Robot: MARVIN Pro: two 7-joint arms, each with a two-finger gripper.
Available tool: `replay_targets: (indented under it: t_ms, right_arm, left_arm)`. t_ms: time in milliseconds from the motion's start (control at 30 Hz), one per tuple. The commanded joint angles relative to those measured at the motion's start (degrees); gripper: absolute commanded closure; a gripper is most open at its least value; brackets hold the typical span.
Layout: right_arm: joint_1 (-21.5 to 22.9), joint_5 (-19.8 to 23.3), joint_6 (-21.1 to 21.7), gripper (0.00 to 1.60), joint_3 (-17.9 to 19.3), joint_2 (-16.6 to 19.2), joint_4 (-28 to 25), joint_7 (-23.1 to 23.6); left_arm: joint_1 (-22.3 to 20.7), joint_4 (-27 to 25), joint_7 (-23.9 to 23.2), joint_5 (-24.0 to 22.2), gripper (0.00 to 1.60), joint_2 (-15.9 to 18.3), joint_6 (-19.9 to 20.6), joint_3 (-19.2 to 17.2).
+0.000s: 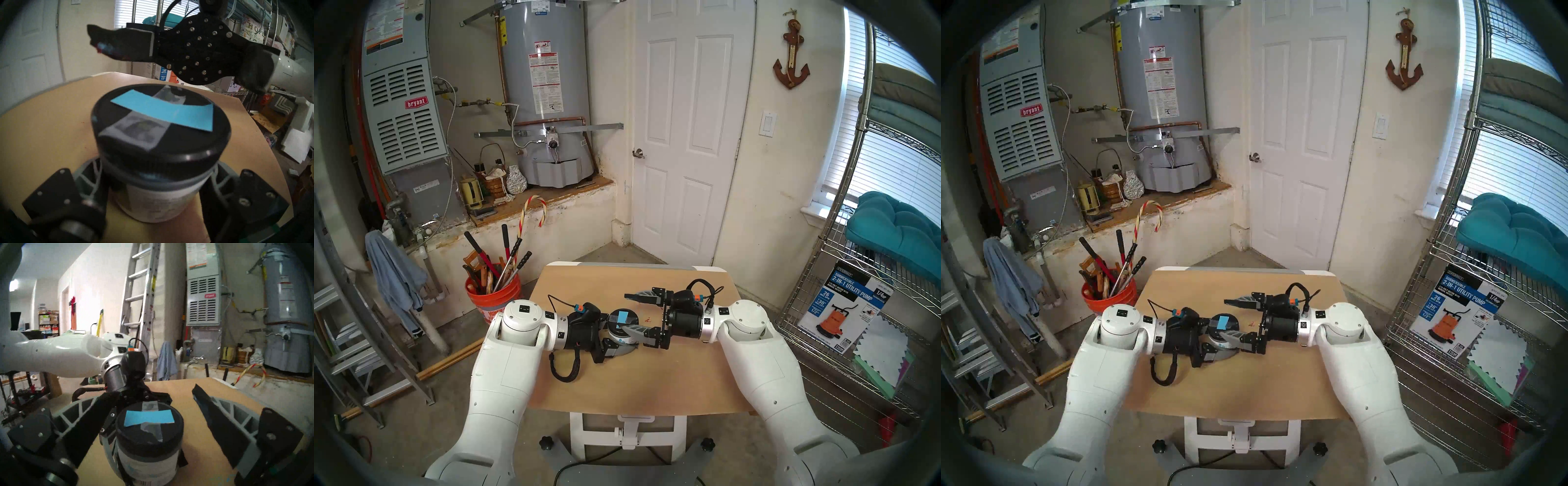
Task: Open paint jar
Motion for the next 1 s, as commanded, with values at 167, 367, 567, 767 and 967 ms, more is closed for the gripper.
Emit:
replay_targets:
  t_ms: [167,367,567,767,967]
  right_arm:
    - [-10.31,1.45,2.60,0.00,-0.56,-6.32,-10.48,-6.85]
    - [-14.75,0.30,2.86,0.00,-0.96,-7.39,-15.06,-10.96]
    - [-18.54,-3.04,0.72,0.00,0.12,-8.72,-19.69,-17.80]
    - [-21.69,-8.23,-1.35,0.00,-0.32,-8.90,-23.89,-23.96]
    - [-25.57,-12.55,0.94,0.00,-1.68,-8.55,-28.29,-30.43]
  left_arm:
    - [-0.70,-0.28,1.15,-0.01,1.60,-0.34,-0.60,-0.38]
    - [-0.85,-0.09,1.54,0.00,1.60,-0.40,-0.88,-0.47]
    - [-0.99,0.15,1.73,-0.07,1.60,-0.49,-1.11,-0.53]
    - [-0.92,0.26,1.78,-0.14,1.60,-0.52,-1.22,-0.64]
    - [-0.89,0.36,1.62,-0.20,1.60,-0.44,-1.28,-0.78]
